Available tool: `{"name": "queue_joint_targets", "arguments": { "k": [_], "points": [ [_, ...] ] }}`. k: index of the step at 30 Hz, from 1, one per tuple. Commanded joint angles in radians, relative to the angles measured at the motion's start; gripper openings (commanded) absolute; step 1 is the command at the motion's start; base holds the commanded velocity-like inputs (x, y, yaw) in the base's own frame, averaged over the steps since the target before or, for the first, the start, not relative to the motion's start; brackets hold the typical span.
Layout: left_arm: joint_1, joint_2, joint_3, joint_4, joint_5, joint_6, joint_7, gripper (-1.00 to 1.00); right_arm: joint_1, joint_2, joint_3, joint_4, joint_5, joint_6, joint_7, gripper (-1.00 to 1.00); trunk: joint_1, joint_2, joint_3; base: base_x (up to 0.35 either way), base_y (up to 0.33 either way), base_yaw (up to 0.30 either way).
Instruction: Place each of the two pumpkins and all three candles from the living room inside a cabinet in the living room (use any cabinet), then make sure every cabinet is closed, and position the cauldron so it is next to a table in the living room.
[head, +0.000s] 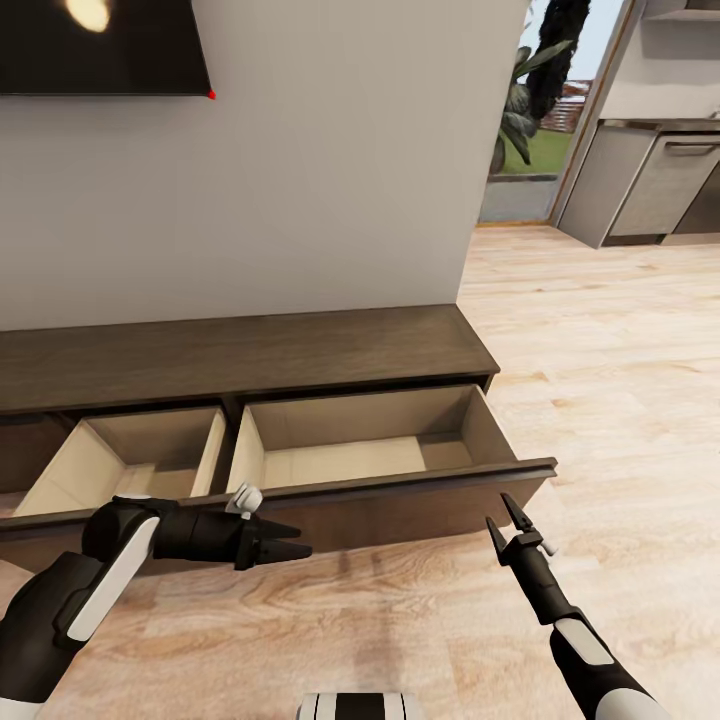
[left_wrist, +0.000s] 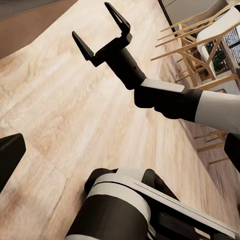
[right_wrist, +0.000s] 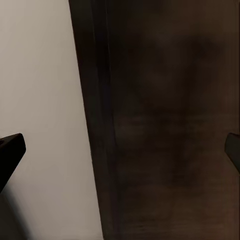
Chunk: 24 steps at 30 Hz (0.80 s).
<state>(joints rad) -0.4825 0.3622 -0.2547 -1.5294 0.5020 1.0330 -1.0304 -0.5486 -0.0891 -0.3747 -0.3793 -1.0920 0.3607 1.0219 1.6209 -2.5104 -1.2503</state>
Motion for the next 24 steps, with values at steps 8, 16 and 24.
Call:
{"name": "queue_joint_targets", "arguments": {
  "k": [8, 16, 24],
  "points": [
    [-0.001, 0.0, -0.001, 0.0, 0.001, 0.004, 0.002, 1.0, -0.001, -0.003, -0.025, 0.002, -0.006, -0.01, -0.025, 1.0, 0.0, 0.0, -0.001, -0.001, 0.0, 0.0],
    [-0.001, 0.001, 0.0, 0.0, 0.001, 0.004, 0.002, 1.0, 0.001, -0.01, -0.047, -0.007, 0.003, 0.001, -0.058, 1.0, 0.0, 0.0, -0.001, 0.0, 0.0, 0.0],
    [-0.001, 0.001, 0.001, 0.001, 0.001, 0.004, 0.003, 1.0, 0.002, -0.024, -0.048, -0.006, 0.005, 0.004, -0.061, 1.0, 0.0, 0.0, -0.001, 0.0, 0.0, 0.0]
  ]
}}
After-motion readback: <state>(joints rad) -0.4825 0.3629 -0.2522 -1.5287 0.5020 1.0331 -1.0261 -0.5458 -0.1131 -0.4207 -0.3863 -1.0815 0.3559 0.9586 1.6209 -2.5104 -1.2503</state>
